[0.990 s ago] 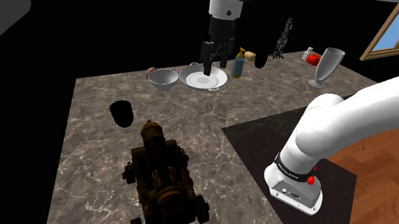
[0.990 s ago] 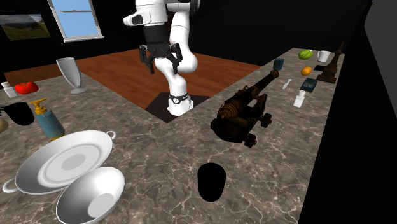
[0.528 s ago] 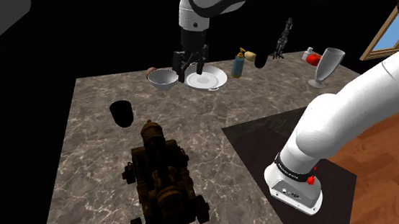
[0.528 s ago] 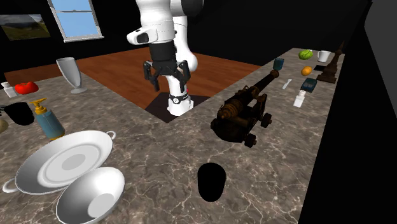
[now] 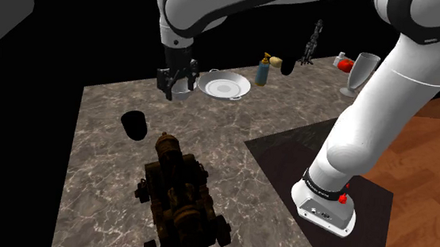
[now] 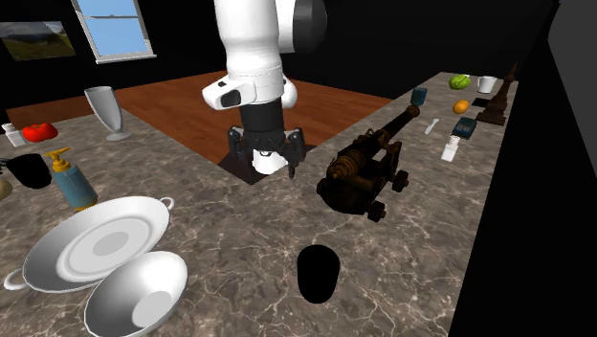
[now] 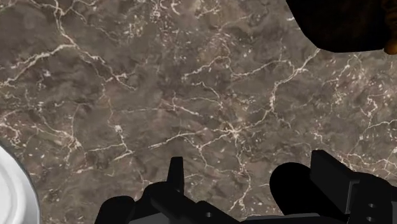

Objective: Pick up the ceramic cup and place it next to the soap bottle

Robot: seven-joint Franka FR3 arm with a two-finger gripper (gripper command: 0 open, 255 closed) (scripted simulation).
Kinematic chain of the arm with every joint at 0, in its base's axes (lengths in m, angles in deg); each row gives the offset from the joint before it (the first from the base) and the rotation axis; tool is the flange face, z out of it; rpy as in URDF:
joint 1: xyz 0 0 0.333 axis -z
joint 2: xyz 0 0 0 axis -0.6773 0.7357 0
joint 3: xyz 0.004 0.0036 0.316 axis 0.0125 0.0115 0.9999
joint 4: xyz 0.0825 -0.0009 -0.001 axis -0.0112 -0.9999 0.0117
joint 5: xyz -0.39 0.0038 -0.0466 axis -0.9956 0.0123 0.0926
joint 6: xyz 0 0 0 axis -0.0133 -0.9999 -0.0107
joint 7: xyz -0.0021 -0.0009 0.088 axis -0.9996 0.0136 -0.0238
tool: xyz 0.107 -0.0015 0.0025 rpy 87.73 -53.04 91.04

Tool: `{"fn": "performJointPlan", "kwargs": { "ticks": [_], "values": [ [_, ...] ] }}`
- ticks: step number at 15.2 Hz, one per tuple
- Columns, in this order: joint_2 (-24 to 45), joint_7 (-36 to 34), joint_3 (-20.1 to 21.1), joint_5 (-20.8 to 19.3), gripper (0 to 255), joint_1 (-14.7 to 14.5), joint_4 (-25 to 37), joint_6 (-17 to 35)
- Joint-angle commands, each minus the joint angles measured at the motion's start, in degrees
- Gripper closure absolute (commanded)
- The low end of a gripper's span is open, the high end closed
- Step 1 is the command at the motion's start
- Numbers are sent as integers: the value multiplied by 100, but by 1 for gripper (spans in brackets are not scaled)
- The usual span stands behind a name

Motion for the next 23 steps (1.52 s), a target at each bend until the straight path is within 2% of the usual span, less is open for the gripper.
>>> {"fn": "performJointPlan", "kwargs": {
  "ticks": [1,6,12,19,23],
  "values": [
    [476,-194,84,-139,0,-49,349,108],
    [1658,-630,176,-539,0,-248,1405,159],
    [3050,-1008,138,-962,0,-606,2914,-48],
    [3205,-1040,109,-1011,0,-625,2598,419],
    [3220,-1043,107,-1016,0,-627,2575,456]
  ]
}}
